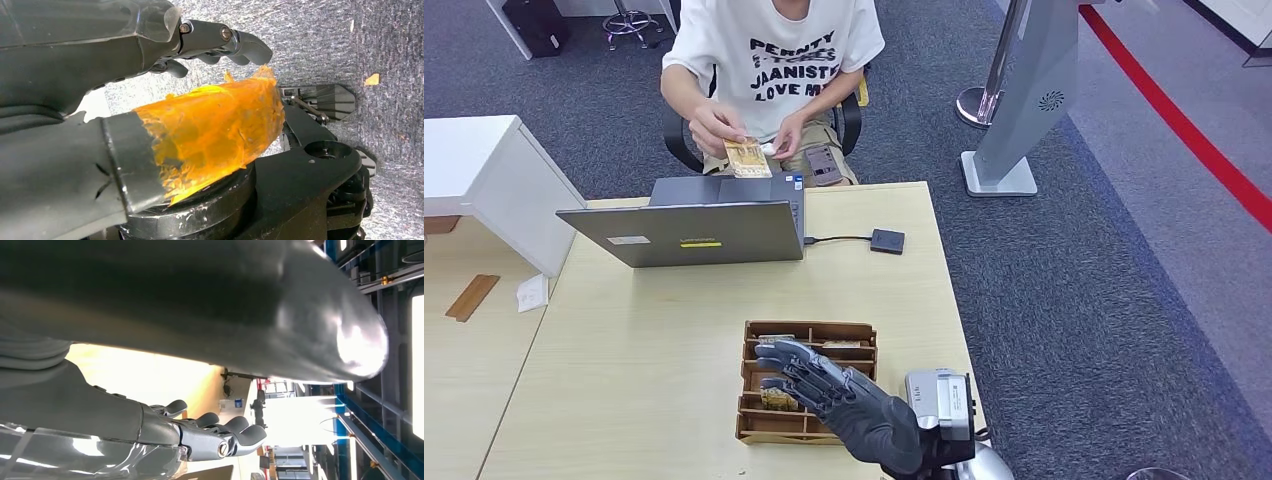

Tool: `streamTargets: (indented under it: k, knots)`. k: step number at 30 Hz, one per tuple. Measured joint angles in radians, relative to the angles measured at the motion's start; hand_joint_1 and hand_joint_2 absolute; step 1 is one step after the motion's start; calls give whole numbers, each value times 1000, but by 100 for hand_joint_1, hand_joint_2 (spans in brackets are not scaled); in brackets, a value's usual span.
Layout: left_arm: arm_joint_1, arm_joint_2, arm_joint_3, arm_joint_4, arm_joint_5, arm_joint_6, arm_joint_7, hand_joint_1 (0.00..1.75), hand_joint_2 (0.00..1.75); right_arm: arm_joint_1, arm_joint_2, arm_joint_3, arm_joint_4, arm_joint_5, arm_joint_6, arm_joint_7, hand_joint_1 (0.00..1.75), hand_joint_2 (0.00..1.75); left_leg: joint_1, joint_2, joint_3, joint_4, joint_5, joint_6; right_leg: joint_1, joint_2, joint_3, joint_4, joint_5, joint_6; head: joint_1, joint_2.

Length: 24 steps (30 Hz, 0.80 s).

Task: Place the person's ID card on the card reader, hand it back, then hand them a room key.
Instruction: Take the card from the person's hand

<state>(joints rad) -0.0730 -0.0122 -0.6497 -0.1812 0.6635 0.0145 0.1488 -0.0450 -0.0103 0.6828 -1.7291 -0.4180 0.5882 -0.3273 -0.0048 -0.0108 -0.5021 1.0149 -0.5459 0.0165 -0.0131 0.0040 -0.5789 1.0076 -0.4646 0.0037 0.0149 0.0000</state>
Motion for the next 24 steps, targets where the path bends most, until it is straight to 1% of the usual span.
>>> streamTargets:
  k: [1, 5, 10, 14, 16, 18, 21, 23, 24]
  knots:
    - [0, 0, 0, 0, 0, 0, 0, 0, 0, 0, 0, 0, 0, 0, 0, 0, 0, 0, 0, 0, 0, 0, 0, 0, 0, 0, 0, 0, 0, 0, 0, 0]
    - [0, 0, -4, 0, -1, -1, 0, 0, 0, 0, 0, 0, -1, 6, -1, -1, 0, 175, 0, 0, 0, 0, 0, 0, 0, 0, 0, 0, 0, 0, 0, 0]
    - [0, 0, -8, 0, -1, -3, 0, 0, 0, -15, 0, -1, -9, 58, -34, -2, 0, 175, 0, 0, 0, 0, 0, 0, 0, 0, 0, 0, 0, 0, 0, 0]
    - [0, 0, -9, 0, -1, -3, 0, 0, 0, -34, -2, -2, -16, 74, -47, -1, 0, 175, 0, 0, 0, 0, 0, 0, 0, 0, 0, 0, 0, 0, 0, 0]
    - [0, 0, -10, 0, 0, -3, 0, 0, 0, -42, -2, -2, -20, 117, -85, -1, 0, 175, 0, 0, 0, 0, 0, 0, 0, 0, 0, 0, 0, 0, 0, 0]
    - [0, 1, -11, 0, 3, -1, 0, 0, 0, -55, -3, -5, -29, 218, -173, -6, 0, 175, 0, 0, 0, 0, 0, 0, 0, 0, 0, 0, 0, 0, 0, 0]
    - [0, 1, -16, 0, 6, 0, 0, 0, 0, -88, -4, -14, -57, 393, -346, -7, 0, 175, 0, 0, 0, 0, 0, 0, 0, 0, 0, 0, 0, 0, 0, 0]
    - [0, 1, -20, 0, 7, 1, 0, 0, 0, -113, -4, -18, -77, 480, -445, 2, 0, 175, 0, 0, 0, 0, 0, 0, 0, 0, 0, 0, 0, 0, 0, 0]
    - [0, 1, -22, 0, 7, 2, 0, 0, 0, -123, -4, -18, -86, 510, -479, 7, 0, 175, 0, 0, 0, 0, 0, 0, 0, 0, 0, 0, 0, 0, 0, 0]
